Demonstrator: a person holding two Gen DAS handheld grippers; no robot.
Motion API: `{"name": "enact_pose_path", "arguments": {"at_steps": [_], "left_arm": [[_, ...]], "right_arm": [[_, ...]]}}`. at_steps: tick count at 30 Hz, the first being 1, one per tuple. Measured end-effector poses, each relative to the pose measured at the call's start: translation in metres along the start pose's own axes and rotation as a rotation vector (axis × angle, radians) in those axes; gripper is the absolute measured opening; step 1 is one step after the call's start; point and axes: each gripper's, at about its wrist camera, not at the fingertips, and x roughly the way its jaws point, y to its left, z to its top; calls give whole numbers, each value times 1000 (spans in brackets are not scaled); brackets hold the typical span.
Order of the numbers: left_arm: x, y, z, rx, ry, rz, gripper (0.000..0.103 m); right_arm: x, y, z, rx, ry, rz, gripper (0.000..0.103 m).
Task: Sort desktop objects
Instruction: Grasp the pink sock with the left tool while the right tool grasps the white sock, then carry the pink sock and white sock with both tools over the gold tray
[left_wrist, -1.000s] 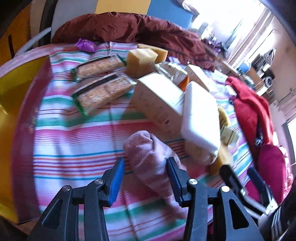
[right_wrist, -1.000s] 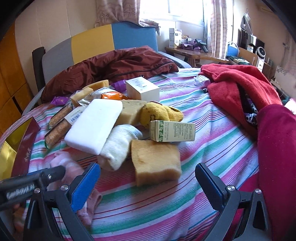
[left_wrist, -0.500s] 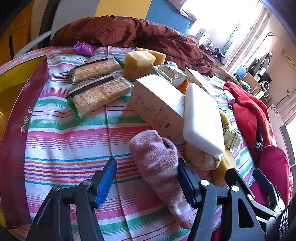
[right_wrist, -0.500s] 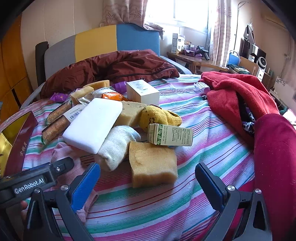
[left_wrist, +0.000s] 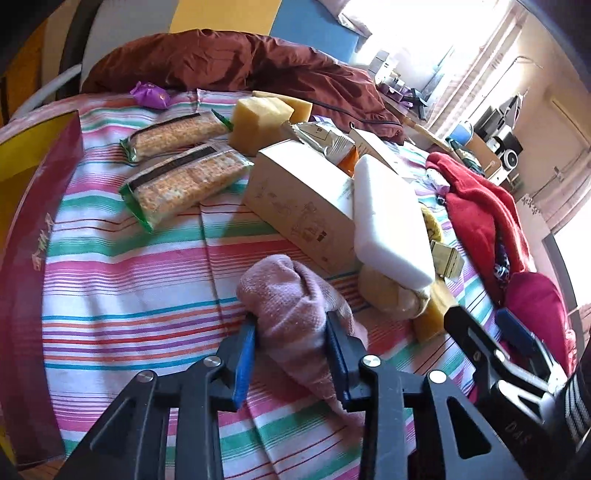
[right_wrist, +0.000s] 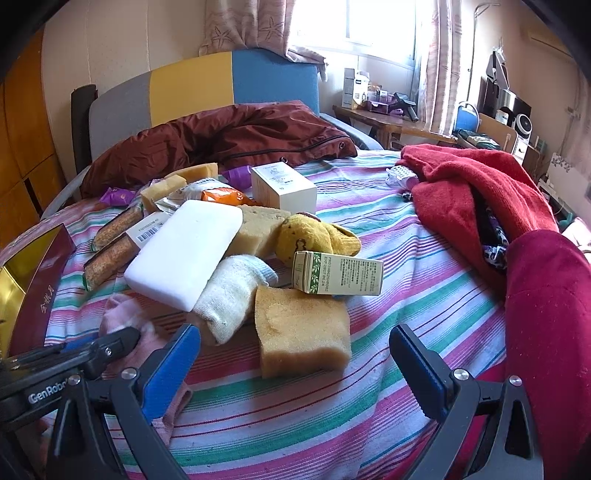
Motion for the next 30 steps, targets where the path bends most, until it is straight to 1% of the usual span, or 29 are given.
{"name": "enact_pose_path", "arguments": {"at_steps": [3,8,13,15,16,17,18,19,20,21,22,23,26,30], "left_arm": [[-7,3,-1,10,14,-8,26],[-18,19,-2,-34,27,2,26],[-24,30,-6,-43,26,3,26],[-23,30,-6,-45,28,7,30],[-23,31,-6,-52,29,9,31],[-23,32,-7,-62,30,7,35],[-23,33,-7,-74,30,14,41],[-23,34,-7,-83,32,22,44],[-22,35,-7,-95,34,32,49],[-22,36,-7,-102,36,33,51],[-22,37,-7,-112,37,28,51],[-20,38,-7,-121,41,18,51],[-18,37,-7,-130,48,2,52],[-16,32,-7,-122,44,5,55]], "right_arm": [[0,3,2,-19,-3,15,103],[2,10,5,-60,-21,53,103],[9,29,10,-159,-39,89,103],[18,37,13,-209,-31,83,102],[26,42,15,-241,-16,76,98],[31,44,15,-257,-5,73,92],[42,48,15,-286,24,70,87],[49,50,15,-300,41,70,80],[53,50,14,-305,46,79,78],[56,52,13,-310,44,100,78],[57,54,12,-326,34,96,75],[58,55,11,-334,31,98,70],[55,58,8,-325,30,96,66],[48,52,9,-293,32,97,65]]}}
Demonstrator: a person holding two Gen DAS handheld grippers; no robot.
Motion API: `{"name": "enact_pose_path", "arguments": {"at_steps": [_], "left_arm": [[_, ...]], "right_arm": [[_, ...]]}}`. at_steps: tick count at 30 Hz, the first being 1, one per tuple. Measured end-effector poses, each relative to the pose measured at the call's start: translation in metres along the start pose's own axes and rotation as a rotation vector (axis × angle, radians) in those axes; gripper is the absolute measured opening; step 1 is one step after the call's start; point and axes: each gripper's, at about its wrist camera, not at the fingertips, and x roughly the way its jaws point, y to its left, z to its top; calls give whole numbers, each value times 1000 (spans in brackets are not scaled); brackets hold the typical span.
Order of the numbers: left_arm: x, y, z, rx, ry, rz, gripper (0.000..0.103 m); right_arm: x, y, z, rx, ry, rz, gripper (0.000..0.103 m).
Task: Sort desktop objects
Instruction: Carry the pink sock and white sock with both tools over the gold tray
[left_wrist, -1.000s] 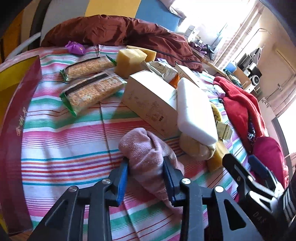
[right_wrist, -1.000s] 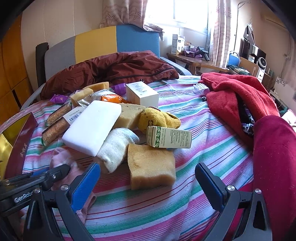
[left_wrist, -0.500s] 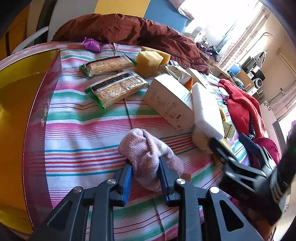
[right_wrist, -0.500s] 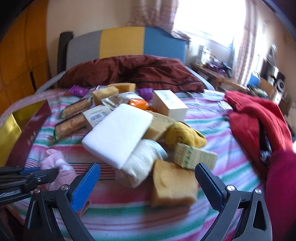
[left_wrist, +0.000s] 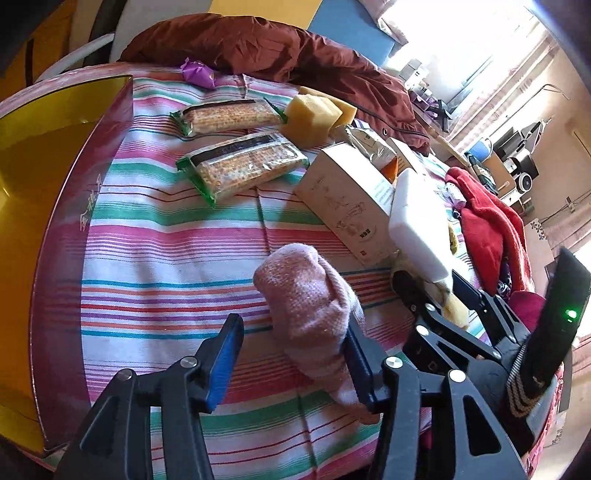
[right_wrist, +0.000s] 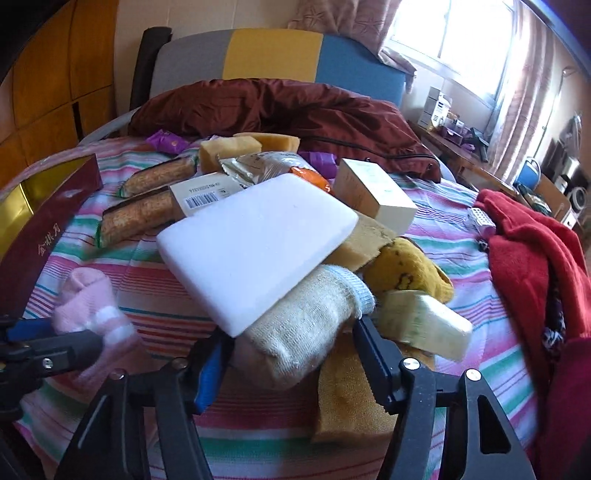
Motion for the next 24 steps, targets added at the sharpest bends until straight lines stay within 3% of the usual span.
{"name": "enact_pose_path", "arguments": {"at_steps": [7,9,11,24], "left_arm": [[4,-10,-1,34,5,-12,54],[4,-12,-2,45,3,-35,38],[5,-14,-3,53,14,-59,32],[-9,-15,-10,61,16,-91,28]], "right_arm": [[-15,3,-2,-1,-17,-10,65],[-17,4,-4,-6,-21,-14,65],[-18,6,-6,-13,-21,-17,65],[-41,13,-10,-29,-38,-22,65]]}}
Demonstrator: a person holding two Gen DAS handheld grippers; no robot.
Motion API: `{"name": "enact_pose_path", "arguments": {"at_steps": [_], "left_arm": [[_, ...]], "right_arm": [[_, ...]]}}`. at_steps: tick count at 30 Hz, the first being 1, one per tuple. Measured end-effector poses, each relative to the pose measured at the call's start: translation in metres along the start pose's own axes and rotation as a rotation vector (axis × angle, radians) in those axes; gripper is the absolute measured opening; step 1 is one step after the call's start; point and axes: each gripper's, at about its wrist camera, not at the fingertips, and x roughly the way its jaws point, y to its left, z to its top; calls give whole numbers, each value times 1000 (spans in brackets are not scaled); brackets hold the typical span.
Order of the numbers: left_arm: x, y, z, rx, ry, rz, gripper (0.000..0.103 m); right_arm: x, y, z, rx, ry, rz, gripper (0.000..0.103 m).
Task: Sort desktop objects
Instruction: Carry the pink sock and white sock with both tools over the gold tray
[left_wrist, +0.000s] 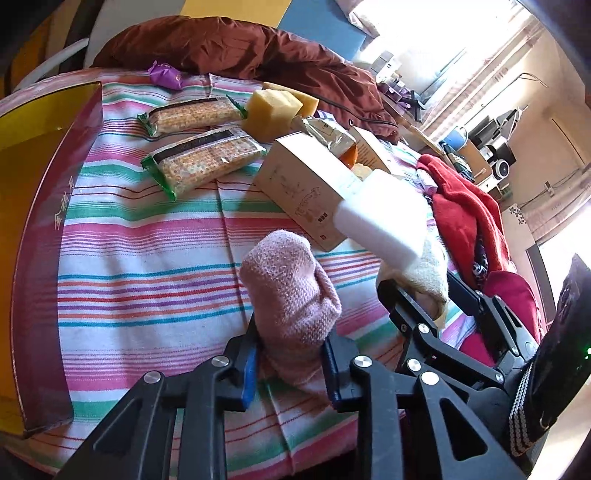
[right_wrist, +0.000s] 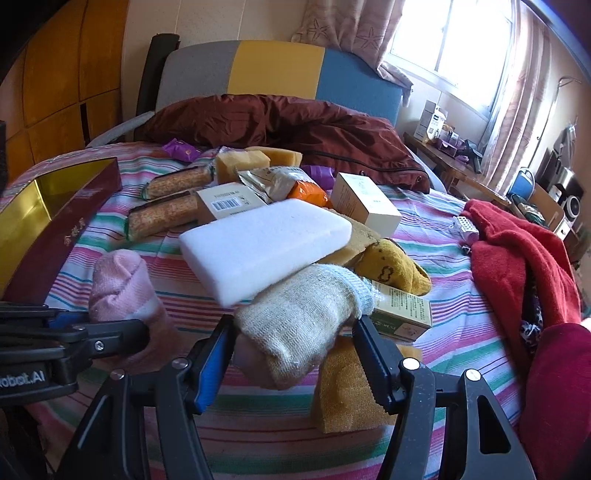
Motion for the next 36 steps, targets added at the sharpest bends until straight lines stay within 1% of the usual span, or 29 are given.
{"name": "enact_pose_path", "arguments": {"at_steps": [8,16,23,32,34,36], "left_arm": [[-26,11,-7,-7,-25,-25,28],[-58,23,-10,-16,-67,-45,28],[-85,37,-5,-40,-109,-66,28],[-120,62,5,-89,-161,-102,28],[-129,70,9,-98,-175,-99,28],[-138,76,13,-98,-188,-77,28]], "right_arm": [[-22,11,4,-30,-29,6,65],[-46,34,17,-84,-82,18,65],[-59,60,33,-138,-119,27,65],[-73,84,55,-174,-164,32,65],[-75,90,61,-175,-177,36,65],[-78,97,69,-174,-192,46,65]]}}
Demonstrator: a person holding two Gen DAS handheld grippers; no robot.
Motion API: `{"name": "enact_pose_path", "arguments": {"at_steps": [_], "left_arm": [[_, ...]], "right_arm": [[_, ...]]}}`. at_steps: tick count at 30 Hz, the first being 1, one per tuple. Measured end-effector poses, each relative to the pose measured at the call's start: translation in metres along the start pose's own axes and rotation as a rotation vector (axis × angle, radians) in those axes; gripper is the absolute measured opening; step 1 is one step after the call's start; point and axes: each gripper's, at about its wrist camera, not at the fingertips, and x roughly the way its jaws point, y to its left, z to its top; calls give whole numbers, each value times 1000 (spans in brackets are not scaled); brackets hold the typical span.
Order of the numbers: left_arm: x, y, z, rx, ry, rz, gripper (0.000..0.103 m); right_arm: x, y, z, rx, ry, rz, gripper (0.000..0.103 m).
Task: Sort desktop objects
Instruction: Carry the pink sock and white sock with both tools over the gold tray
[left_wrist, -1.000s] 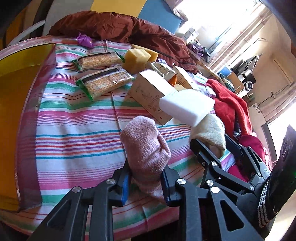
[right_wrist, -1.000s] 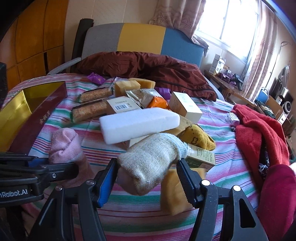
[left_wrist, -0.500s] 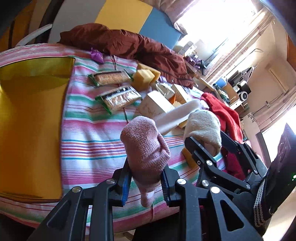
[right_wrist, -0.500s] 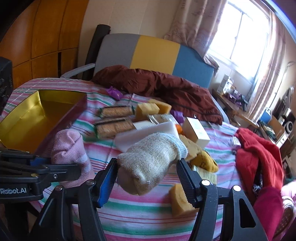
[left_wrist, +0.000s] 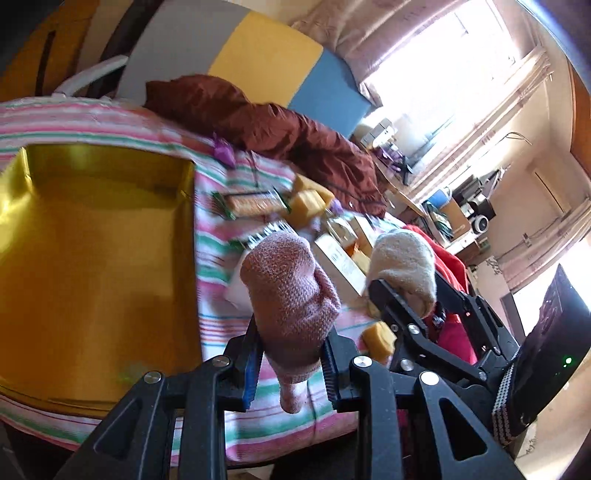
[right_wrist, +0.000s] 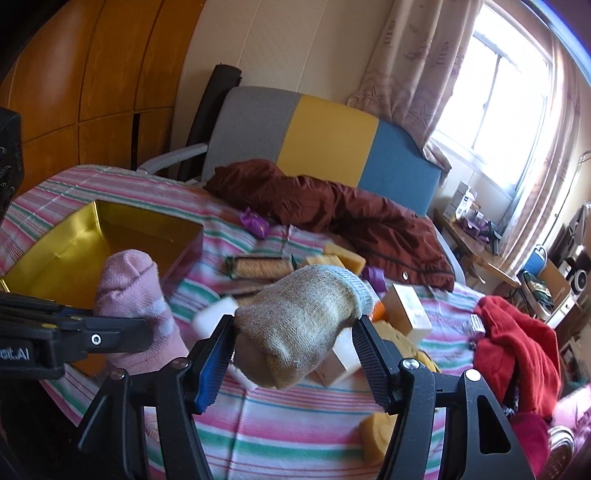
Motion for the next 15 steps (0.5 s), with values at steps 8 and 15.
{"name": "enact_pose_path", "arguments": {"at_steps": [8,15], "left_arm": [[-41,28,24,70,-90,284,28],[-59,80,37,70,-103,476,28]], "right_arm": [[3,29,38,23,-37,101,65],[23,74,65,51,-19,249,65]]}}
